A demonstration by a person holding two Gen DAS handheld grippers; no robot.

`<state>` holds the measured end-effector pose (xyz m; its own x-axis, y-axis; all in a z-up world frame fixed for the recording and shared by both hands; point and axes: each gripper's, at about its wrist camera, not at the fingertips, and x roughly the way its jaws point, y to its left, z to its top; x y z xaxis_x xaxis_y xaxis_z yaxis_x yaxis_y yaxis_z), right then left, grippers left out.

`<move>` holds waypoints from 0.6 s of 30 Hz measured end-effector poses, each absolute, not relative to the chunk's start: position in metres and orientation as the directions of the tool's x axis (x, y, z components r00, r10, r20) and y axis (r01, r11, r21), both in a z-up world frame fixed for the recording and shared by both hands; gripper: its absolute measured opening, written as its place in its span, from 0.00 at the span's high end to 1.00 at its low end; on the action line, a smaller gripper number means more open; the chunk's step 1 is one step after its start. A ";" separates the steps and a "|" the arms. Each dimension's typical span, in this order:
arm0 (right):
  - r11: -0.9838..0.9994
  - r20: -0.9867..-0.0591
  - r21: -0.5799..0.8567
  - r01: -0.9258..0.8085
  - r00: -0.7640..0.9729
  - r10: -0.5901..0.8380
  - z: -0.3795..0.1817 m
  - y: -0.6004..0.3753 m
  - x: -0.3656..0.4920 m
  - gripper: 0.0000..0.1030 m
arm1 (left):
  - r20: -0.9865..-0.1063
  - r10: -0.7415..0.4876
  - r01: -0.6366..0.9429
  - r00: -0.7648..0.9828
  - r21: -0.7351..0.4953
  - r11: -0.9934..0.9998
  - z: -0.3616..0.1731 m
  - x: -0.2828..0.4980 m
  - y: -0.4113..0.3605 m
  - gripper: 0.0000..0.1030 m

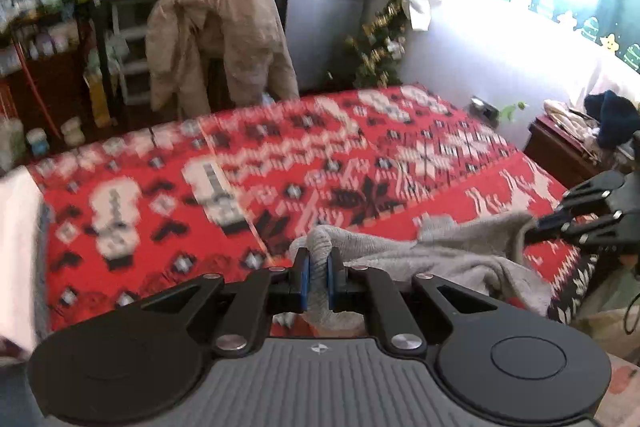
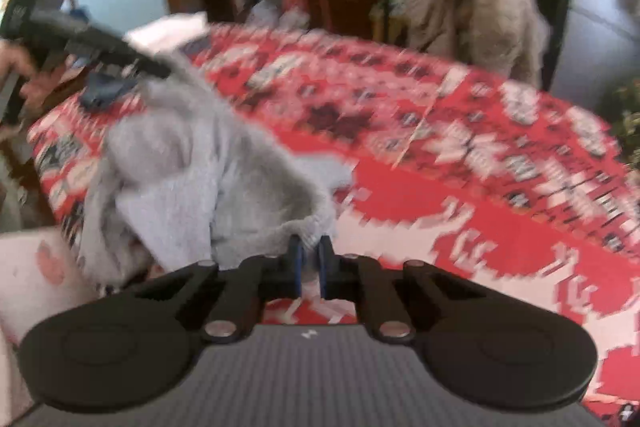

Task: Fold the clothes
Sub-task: 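Raise the shirt with both grippers, shaking it open between them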

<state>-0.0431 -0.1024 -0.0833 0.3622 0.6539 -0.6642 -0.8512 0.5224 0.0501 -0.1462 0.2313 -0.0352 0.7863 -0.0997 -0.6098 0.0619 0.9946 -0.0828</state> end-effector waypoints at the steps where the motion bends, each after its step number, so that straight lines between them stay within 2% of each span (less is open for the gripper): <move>1: 0.546 -0.640 0.038 -0.837 0.400 0.656 -0.073 -0.104 -0.043 0.93 | -0.592 -0.093 0.059 0.801 -0.076 0.995 -0.027 -0.147 0.231 0.92; 9: 0.666 -0.404 -0.203 -0.718 0.681 0.611 0.031 -0.090 -0.051 0.93 | -0.372 -0.055 0.072 0.926 0.032 0.997 0.074 -0.165 0.212 0.92; 18: 0.725 -0.117 -0.324 -0.607 0.786 0.606 0.158 -0.094 -0.085 0.93 | -0.084 -0.014 0.025 0.996 0.130 0.991 0.191 -0.214 0.198 0.92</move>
